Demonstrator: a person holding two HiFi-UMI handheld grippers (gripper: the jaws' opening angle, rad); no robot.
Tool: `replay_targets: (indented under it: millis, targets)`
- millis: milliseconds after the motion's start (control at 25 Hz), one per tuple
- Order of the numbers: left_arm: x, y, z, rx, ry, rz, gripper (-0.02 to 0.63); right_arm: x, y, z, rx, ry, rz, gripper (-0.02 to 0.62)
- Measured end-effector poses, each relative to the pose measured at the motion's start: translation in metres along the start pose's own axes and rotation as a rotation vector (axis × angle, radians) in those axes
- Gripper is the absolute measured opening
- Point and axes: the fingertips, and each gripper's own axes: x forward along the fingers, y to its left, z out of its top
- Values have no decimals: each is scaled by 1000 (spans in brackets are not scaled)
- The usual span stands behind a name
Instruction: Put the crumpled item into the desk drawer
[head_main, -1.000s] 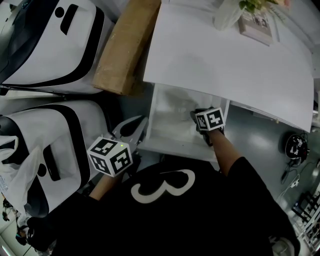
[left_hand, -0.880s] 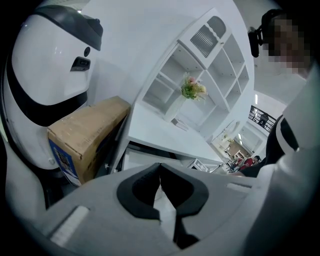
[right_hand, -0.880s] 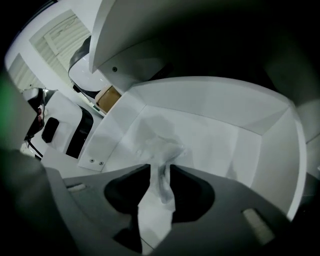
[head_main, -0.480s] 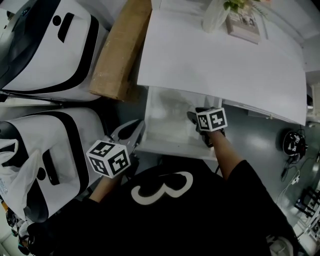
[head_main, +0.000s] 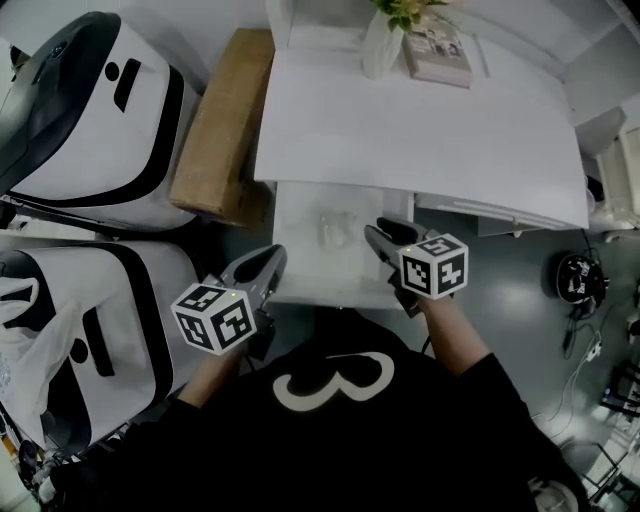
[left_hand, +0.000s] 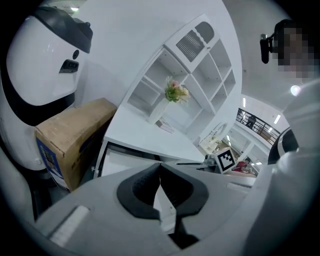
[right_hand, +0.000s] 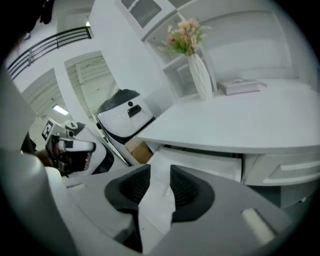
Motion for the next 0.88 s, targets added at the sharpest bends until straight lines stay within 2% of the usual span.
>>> replay_targets:
  millis: [120,280,360,720,880]
  targets:
    - [-4,-24,-2,28,-2,-38,11,-33,35,19,0,-98,81,122]
    - [-11,-61,-3,76,-8,-101,11,-76,77,35,-40,-217,152,31]
    - [-18,-79,-3,98,-17,-129,11,-96,93,37,-55,-256,183,10]
    - [-51,-141,-5,193,-48,-224,11,-152,143,17,-80,-360,258,3]
    - [-60,-153,-7,211,-56,-241,11,-160,151,9,-77,-363,271,2]
